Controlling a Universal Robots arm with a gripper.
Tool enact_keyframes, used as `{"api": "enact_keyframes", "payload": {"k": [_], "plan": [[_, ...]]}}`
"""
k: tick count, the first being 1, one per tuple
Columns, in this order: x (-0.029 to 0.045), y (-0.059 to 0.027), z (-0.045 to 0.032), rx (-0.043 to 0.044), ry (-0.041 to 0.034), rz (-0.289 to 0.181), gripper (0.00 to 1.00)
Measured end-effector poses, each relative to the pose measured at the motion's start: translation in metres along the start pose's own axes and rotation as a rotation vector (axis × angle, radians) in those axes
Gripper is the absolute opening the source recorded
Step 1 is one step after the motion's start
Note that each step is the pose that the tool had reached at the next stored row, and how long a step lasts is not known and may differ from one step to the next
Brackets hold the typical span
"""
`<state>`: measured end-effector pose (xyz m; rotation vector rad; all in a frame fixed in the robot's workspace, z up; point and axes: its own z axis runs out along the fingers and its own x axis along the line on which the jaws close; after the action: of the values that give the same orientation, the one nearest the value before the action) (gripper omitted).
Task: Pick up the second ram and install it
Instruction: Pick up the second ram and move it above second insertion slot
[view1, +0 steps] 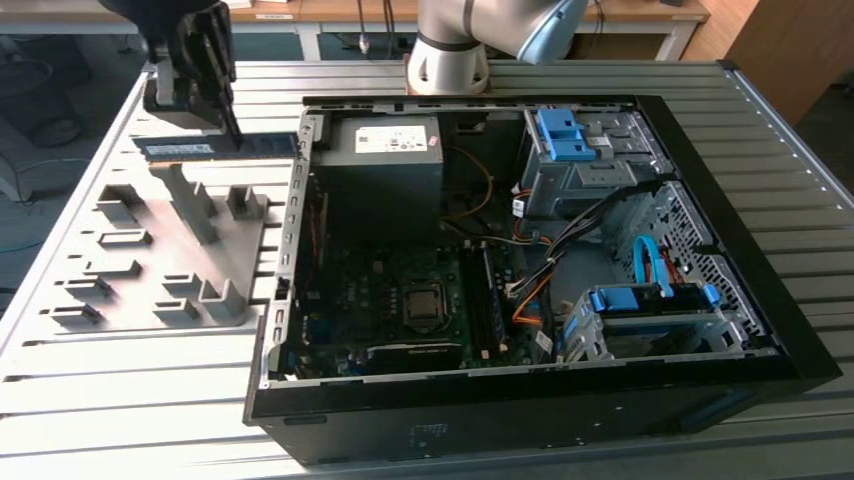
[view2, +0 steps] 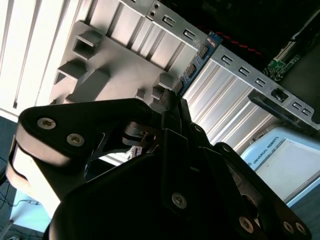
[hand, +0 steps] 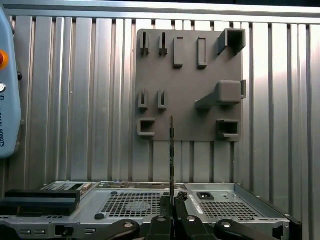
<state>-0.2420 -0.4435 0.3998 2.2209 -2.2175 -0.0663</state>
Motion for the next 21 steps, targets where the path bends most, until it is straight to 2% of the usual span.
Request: {"api": "enact_keyframes", "payload": {"k": [10,21], "plan": [[0.0,-0.0176,-0.0005,0.0,0.0,0.0,0.14],[0.0001,-0.0409,-0.0012,0.0,0.0,0.0,0.14]]}}
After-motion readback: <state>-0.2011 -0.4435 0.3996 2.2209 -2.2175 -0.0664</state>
